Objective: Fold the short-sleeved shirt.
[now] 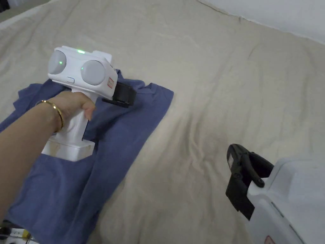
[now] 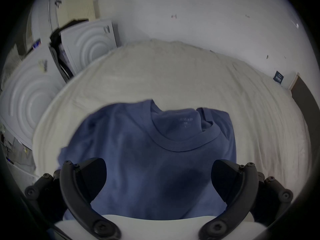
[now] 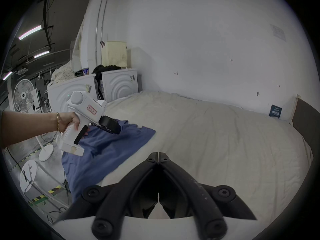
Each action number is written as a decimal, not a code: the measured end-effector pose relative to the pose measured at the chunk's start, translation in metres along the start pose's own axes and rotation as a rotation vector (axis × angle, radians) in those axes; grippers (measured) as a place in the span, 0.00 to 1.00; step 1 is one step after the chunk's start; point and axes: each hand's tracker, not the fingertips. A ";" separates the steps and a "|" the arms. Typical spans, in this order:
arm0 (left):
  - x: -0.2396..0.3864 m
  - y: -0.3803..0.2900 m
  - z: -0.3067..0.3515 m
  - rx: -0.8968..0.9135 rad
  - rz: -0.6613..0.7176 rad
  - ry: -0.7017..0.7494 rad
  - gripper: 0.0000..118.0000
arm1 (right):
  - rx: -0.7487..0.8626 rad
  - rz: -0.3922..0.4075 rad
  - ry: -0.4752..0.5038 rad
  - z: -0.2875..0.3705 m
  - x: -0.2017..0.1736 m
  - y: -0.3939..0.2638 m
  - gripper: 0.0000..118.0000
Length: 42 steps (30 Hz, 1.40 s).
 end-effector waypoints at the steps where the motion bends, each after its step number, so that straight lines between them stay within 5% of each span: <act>1: 0.001 -0.001 -0.007 -0.022 0.032 -0.015 1.00 | -0.008 0.000 -0.003 -0.003 0.003 -0.003 0.01; 7: 0.004 -0.015 -0.032 -0.102 0.121 -0.030 0.66 | -0.058 -0.036 -0.031 -0.012 0.015 -0.021 0.01; 8: 0.005 -0.014 -0.027 -0.092 0.103 -0.040 0.46 | -0.062 -0.044 -0.031 -0.011 0.015 -0.023 0.01; 9: 0.007 -0.013 -0.022 -0.089 0.079 -0.049 0.07 | -0.065 -0.047 -0.033 -0.008 0.015 -0.024 0.01; 16: 0.016 -0.016 0.041 0.056 0.106 0.028 0.07 | -0.031 -0.065 -0.061 0.039 0.011 -0.018 0.01; 19: 0.005 -0.028 0.091 0.171 0.236 -0.044 0.07 | 0.015 -0.066 -0.103 0.071 0.011 -0.011 0.01; 27: -0.005 -0.029 0.250 0.364 0.309 -0.141 0.07 | 0.136 -0.114 -0.149 0.171 0.010 -0.006 0.01; 42: 0.107 0.056 0.564 0.942 0.017 -0.396 0.07 | 0.308 -0.108 -0.397 0.307 0.042 -0.008 0.01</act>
